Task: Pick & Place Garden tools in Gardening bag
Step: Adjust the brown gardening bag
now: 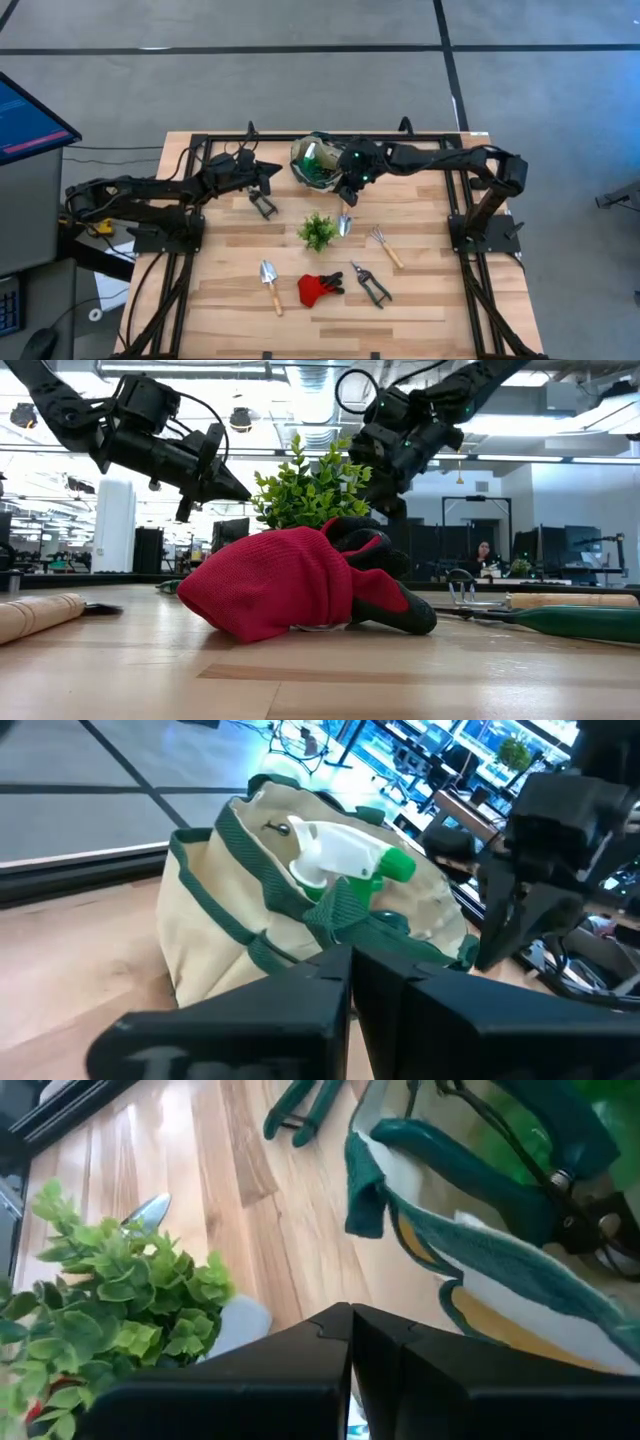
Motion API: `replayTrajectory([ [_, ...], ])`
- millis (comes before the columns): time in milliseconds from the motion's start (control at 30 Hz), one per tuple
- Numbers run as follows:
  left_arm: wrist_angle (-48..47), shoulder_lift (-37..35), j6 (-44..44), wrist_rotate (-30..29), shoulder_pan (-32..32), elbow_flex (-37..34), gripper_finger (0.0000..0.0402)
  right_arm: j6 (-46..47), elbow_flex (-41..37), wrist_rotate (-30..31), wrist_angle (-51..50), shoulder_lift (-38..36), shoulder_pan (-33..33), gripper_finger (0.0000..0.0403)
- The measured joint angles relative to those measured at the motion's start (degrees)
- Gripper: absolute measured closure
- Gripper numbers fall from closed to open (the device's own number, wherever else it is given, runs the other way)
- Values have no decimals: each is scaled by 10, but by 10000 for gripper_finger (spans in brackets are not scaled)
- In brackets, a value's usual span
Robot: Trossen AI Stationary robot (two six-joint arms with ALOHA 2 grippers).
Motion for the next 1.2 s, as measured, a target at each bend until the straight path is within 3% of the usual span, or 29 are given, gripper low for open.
replayTrajectory([
  [333,-1,0,0,2,-1,0,400,15,0,32,59,88,8,403],
  [767,-8,0,0,8,-4,0,400,25,-1,159,49,69,-30,403],
  [1200,-9,0,0,7,-4,0,400,25,-1,163,74,66,-77,403],
])
